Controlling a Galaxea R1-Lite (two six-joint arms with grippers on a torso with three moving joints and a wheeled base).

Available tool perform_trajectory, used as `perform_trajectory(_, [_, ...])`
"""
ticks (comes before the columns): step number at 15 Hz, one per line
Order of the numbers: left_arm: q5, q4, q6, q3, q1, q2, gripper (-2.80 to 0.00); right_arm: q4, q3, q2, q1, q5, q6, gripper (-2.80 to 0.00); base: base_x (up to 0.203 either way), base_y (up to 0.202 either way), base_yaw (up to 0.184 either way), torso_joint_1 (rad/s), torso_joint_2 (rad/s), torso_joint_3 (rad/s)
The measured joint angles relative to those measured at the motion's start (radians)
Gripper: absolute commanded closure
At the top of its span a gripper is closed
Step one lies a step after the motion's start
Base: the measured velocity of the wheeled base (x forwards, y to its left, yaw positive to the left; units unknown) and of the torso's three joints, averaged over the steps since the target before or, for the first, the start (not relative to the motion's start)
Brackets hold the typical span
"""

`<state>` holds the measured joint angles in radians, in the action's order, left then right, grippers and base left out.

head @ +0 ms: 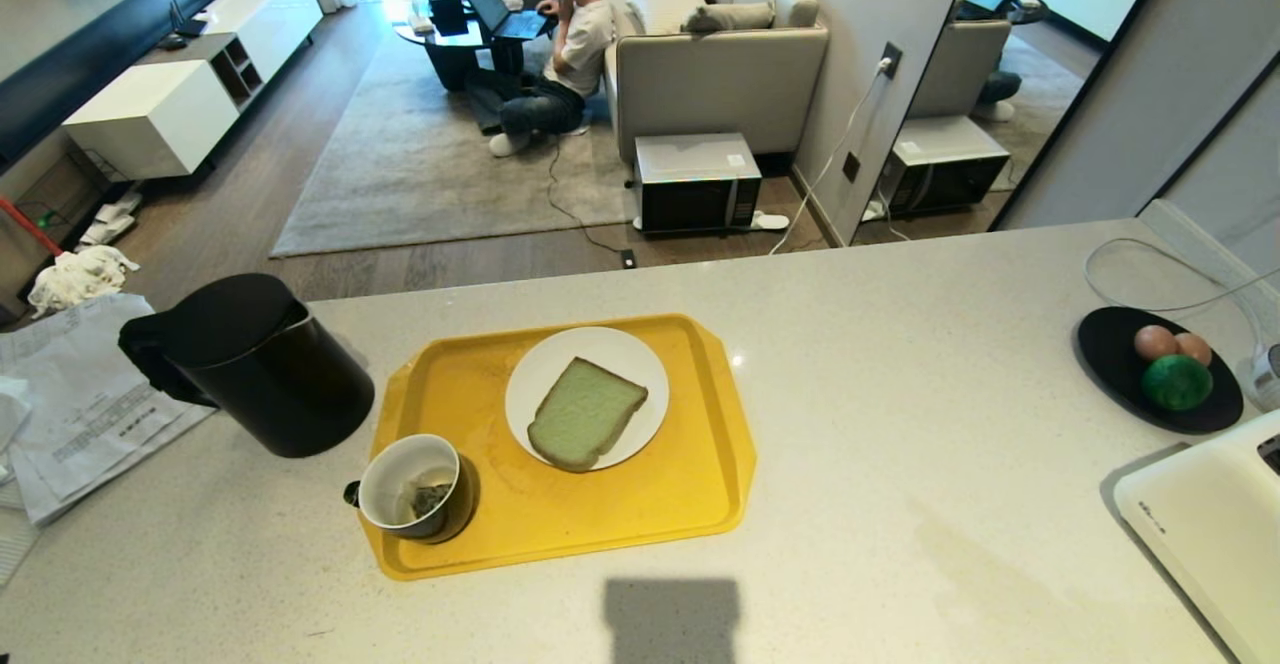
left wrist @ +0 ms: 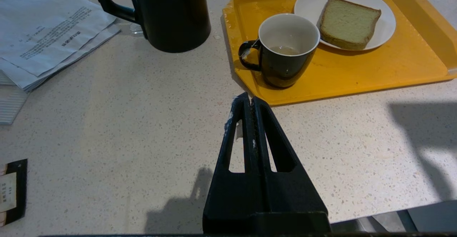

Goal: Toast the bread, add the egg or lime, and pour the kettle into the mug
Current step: Pick up the egg

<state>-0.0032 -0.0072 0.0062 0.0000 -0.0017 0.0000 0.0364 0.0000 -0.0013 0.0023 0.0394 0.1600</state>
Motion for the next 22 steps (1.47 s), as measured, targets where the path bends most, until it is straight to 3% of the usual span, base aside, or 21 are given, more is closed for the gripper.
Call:
perform_trajectory(10, [0.0, -0.001, 0.0, 0.0, 0.001, 0.0, 0.0, -0.003, 0.0, 0.0, 0.001, 0.003, 0.001, 0.0, 0.0, 0.001, -0.009, 0.001, 0.0, 0.0])
perform_trajectory(22, [0.0, 0.0, 0.0, 0.0, 0.0, 0.0, 0.0, -0.008, 0.0, 0.0, 0.0, 0.002, 0.0, 0.0, 0.001, 0.009, -0.171, 0.002, 0.0, 0.003])
